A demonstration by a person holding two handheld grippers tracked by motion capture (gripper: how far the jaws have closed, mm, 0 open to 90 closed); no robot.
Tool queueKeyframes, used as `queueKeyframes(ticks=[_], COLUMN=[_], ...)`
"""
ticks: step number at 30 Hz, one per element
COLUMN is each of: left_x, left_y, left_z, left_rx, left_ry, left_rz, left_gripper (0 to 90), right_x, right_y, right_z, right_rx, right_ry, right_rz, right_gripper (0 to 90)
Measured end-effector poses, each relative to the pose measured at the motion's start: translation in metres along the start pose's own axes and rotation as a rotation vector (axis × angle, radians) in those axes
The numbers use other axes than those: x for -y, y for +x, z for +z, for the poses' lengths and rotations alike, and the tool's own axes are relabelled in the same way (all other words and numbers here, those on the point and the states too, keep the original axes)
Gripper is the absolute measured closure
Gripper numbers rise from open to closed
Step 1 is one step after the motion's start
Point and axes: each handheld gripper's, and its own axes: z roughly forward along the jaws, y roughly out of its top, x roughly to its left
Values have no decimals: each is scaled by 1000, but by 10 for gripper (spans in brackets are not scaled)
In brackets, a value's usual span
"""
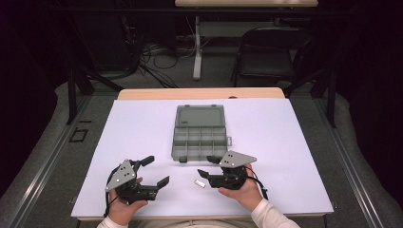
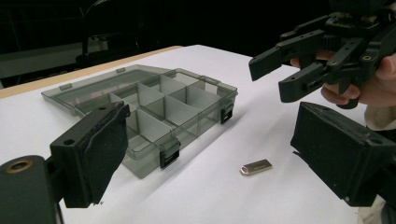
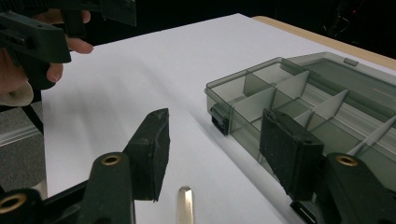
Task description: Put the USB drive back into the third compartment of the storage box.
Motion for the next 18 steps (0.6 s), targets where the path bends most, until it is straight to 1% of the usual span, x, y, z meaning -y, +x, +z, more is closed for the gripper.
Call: queueKeyframes(ticks=[5,7,11,13,18], left_x=[0,0,0,0,0], left_y=[0,0,0,0,0], left_z=[-1,0,1,1,1], left_rx=[2,3,8,8,13], left_ry=[1,2,0,4,3], left_rz=[-2,-1,-3,-1,-4], left_gripper=[104,104,104,107,108], right_x=[3,4,8,9,12], right_y=[1,1,1,1,1], right_z=[5,5,5,6,6], right_rx=[-8,-9,0,10,12], right_ry=[9,25,39,38,49], right_rz=[11,21,15,0,-5], right_gripper=[440,450,456,459,474])
